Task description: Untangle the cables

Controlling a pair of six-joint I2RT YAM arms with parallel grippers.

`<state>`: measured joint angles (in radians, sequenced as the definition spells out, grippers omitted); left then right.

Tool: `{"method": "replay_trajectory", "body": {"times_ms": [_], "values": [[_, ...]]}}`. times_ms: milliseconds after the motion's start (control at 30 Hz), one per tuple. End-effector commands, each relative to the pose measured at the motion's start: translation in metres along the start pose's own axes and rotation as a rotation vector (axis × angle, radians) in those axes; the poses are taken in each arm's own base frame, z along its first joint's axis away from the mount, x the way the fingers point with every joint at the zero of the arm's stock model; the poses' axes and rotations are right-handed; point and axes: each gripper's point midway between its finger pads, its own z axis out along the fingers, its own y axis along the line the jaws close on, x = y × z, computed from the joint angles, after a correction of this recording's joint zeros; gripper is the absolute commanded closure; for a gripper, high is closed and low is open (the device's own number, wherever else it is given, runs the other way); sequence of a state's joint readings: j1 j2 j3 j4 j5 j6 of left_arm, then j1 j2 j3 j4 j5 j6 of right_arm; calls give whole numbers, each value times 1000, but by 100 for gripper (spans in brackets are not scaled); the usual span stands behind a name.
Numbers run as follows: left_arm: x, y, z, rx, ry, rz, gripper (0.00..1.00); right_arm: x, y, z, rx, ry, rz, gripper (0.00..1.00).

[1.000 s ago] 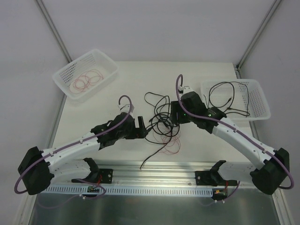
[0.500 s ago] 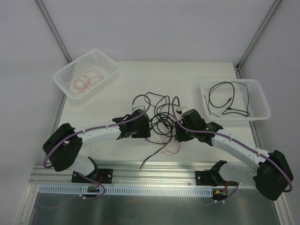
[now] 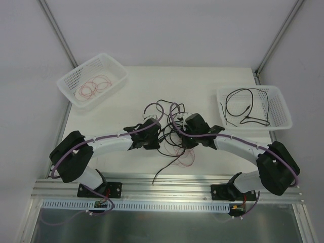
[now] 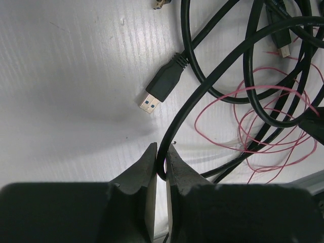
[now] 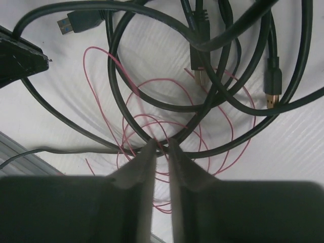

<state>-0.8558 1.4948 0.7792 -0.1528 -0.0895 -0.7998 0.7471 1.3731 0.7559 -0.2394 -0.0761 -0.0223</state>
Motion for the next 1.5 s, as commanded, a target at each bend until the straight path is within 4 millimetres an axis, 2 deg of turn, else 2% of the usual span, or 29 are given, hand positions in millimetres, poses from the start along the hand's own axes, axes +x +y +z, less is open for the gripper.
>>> {"method": "replay_trajectory", "body": {"times_ms": [0,100,167,200,267,300,333,367,400,467,500,533,633,700,800,900,1000,1033,1067,1133,1167,1200,1233,1267,1367,1467], "values": [[-9,-2,3,-5,-25,-3,95,-24,11,-2,-39,-64,-34,88],[-11,2,3,-21,-35,-10,98,-33,13,-18,-34,-97,-49,99],[-9,12,3,-50,-18,-38,99,-36,12,-35,-22,-97,-71,99],[-13,21,3,-73,-15,-65,100,-53,17,-50,-24,-135,-79,99],[-9,37,3,-116,12,-96,100,-59,16,-84,-8,-153,-108,99],[-14,46,2,-131,8,-125,100,-84,23,-112,-15,-228,-119,99],[-16,51,1,-140,7,-135,100,-84,22,-134,-5,-242,-128,99],[-13,59,1,-156,18,-145,100,-94,25,-154,-8,-283,-155,99],[-15,62,-1,-156,13,-151,100,-108,30,-184,-11,-332,-168,99],[-16,71,-3,-173,11,-164,100,-127,27,-226,28,-432,-186,99],[-17,73,-4,-175,5,-168,100,-127,25,-240,42,-441,-194,99],[-17,75,-4,-179,4,-170,100,-146,28,-275,50,-536,-194,99],[-15,82,-5,-200,8,-177,100,-161,30,-324,62,-665,-200,99],[-14,87,-5,-211,11,-184,100,-173,36,-369,37,-812,-198,99],[-14,91,-6,-220,7,-192,100,-183,43,-423,7,-999,-199,99],[-16,92,-8,-224,1,-194,100,-189,42,-462,18,-1118,-195,99],[-19,89,-11,-211,-6,-195,99,-192,41,-464,29,-1122,-196,99],[-20,87,-13,-200,-8,-193,96,-192,43,-458,16,-1107,-195,99],[-21,83,-15,-179,-8,-191,87,-192,43,-450,14,-1089,-194,99],[-28,74,-25,-132,-34,-177,72,-189,45,-418,-7,-1016,-179,99],[-35,66,-35,-89,-59,-173,50,-188,46,-407,-18,-995,-172,99],[-38,61,-40,-65,-74,-157,40,-183,45,-378,-22,-928,-170,99],[-43,55,-47,-35,-92,-146,31,-180,46,-366,-33,-905,-164,99],[-51,45,-61,18,-125,-134,15,-179,49,-357,-55,-894,-148,99],[-69,27,-91,115,-210,-86,3,-169,51,-310,-86,-794,-121,99],[-79,-1,-124,259,-252,1,1,-166,52,-279,-99,-733,-95,99]]}}
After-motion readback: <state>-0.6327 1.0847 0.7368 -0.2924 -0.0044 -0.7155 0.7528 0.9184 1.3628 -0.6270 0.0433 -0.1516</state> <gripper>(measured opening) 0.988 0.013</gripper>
